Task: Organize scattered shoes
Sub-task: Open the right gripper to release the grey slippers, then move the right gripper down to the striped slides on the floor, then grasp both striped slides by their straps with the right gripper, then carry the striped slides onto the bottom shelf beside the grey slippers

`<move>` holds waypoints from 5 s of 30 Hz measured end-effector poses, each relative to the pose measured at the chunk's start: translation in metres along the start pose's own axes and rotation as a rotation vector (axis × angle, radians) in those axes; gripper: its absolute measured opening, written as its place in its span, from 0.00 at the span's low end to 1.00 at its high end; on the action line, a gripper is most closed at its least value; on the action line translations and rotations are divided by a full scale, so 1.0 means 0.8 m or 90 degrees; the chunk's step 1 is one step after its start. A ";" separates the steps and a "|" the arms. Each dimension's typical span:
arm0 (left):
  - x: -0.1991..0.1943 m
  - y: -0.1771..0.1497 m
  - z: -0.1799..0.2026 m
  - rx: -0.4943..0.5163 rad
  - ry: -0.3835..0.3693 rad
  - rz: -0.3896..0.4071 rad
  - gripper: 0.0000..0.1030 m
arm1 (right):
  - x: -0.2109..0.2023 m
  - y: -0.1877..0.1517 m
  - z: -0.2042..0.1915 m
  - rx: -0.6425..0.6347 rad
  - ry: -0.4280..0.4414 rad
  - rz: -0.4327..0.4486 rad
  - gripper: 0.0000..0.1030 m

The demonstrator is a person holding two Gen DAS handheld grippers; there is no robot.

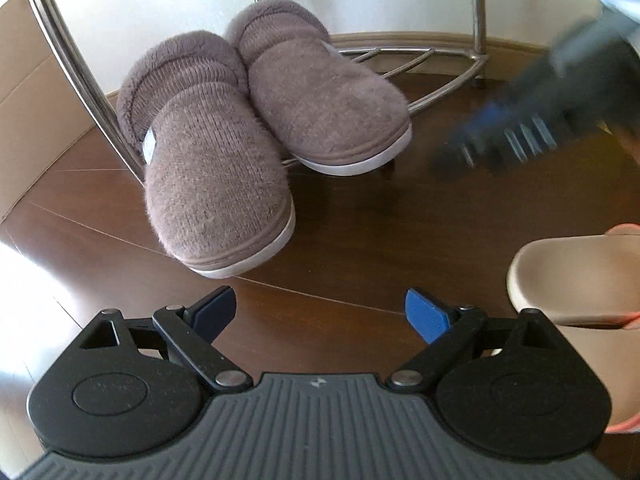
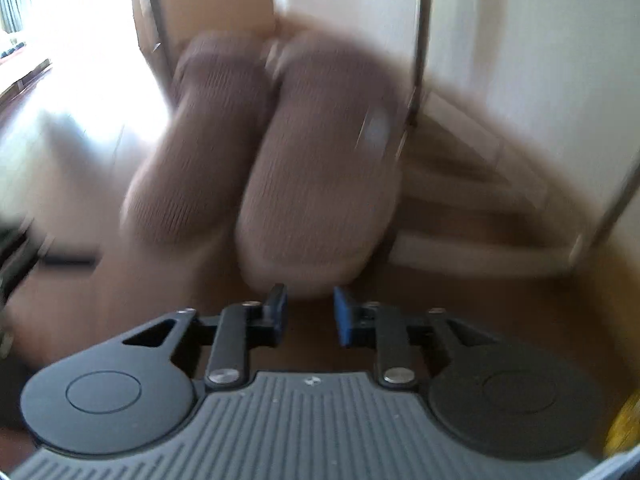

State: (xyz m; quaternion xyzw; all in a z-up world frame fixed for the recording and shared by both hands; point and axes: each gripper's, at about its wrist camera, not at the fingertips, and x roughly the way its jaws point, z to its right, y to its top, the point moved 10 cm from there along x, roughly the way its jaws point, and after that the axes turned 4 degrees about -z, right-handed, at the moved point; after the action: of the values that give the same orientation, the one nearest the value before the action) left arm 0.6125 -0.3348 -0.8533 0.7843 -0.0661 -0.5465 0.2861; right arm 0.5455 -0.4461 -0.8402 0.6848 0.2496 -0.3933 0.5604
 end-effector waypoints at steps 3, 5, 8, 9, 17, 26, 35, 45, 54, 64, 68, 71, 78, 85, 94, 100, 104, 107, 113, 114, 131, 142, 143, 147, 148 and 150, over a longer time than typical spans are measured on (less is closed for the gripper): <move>0.010 0.006 -0.005 0.003 0.013 0.006 0.92 | 0.005 -0.001 -0.018 0.004 -0.010 -0.004 0.19; 0.011 0.012 -0.011 -0.008 0.024 0.006 0.90 | 0.008 0.004 -0.008 0.009 -0.019 -0.008 0.19; 0.012 0.023 -0.020 -0.045 0.012 0.017 0.90 | 0.022 0.031 0.000 0.031 -0.025 -0.008 0.18; 0.012 0.025 -0.021 -0.050 0.013 0.024 0.90 | 0.027 0.034 0.000 0.037 -0.024 -0.009 0.18; 0.023 0.044 -0.029 -0.041 0.042 0.041 0.90 | 0.061 0.061 0.005 0.033 -0.034 -0.003 0.18; -0.017 0.008 0.023 0.015 -0.045 0.051 0.90 | 0.050 0.054 0.016 0.055 -0.019 0.013 0.19; 0.021 0.030 0.008 -0.038 -0.032 0.021 0.88 | 0.034 0.038 0.036 0.105 -0.002 0.018 0.22; 0.006 0.037 0.008 -0.090 -0.016 0.015 0.88 | 0.016 0.014 0.073 0.168 -0.009 0.022 0.31; -0.062 0.064 -0.010 -0.175 0.054 0.015 0.90 | -0.063 -0.007 0.085 0.200 -0.046 0.087 0.57; -0.134 0.094 -0.007 -0.209 0.059 0.017 0.91 | -0.168 0.001 0.102 0.197 -0.077 0.168 0.66; -0.154 0.097 -0.006 -0.211 0.067 0.020 0.91 | -0.199 0.005 0.101 0.182 -0.085 0.188 0.67; -0.165 0.098 -0.008 -0.215 0.070 0.022 0.91 | -0.211 0.006 0.096 0.173 -0.078 0.191 0.69; -0.178 0.090 -0.019 -0.214 0.068 0.019 0.92 | -0.208 0.001 0.090 0.143 -0.066 0.169 0.73; -0.154 0.061 0.005 -0.142 0.021 -0.011 0.93 | -0.108 -0.090 0.046 -0.055 -0.015 -0.133 0.71; -0.092 -0.020 0.143 0.204 -0.118 0.039 0.80 | -0.121 -0.237 0.064 -0.052 0.006 -0.158 0.64; -0.066 -0.040 0.232 0.471 -0.204 0.045 0.64 | -0.110 -0.312 0.040 -0.124 0.027 -0.176 0.54; -0.056 -0.053 0.276 0.630 -0.224 0.043 0.54 | -0.099 -0.309 0.035 -0.117 0.031 -0.148 0.53; -0.053 -0.063 0.294 0.712 -0.242 0.042 0.50 | -0.092 -0.304 0.033 -0.136 0.035 -0.135 0.55; -0.071 -0.065 0.326 0.782 -0.356 0.010 0.51 | -0.090 -0.306 0.035 -0.153 0.066 -0.117 0.54; -0.071 -0.064 0.332 0.792 -0.364 0.012 0.51 | -0.090 -0.305 0.035 -0.150 0.073 -0.111 0.53; -0.069 -0.067 0.358 0.779 -0.460 -0.008 0.38 | -0.098 -0.318 0.048 -0.202 0.095 -0.027 0.51; -0.093 -0.056 0.360 0.738 -0.456 0.035 0.11 | -0.118 -0.321 0.041 -0.240 0.089 0.025 0.24; -0.098 -0.054 0.359 0.738 -0.458 0.038 0.11 | -0.125 -0.320 0.041 -0.236 0.093 0.034 0.23; -0.110 -0.036 0.358 0.741 -0.450 0.050 0.11 | -0.144 -0.309 0.048 -0.223 0.091 0.057 0.22; -0.111 -0.028 0.359 0.744 -0.445 0.053 0.11 | -0.146 -0.305 0.050 -0.220 0.088 0.059 0.22; -0.113 -0.010 0.360 0.750 -0.435 0.059 0.12 | -0.155 -0.291 0.062 -0.210 0.074 0.077 0.22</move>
State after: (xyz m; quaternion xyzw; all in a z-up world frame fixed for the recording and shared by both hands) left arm 0.3174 -0.3991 -0.8520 0.5888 -0.4725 -0.6238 -0.2025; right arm 0.2798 -0.4243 -0.8748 0.6190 0.3015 -0.2724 0.6722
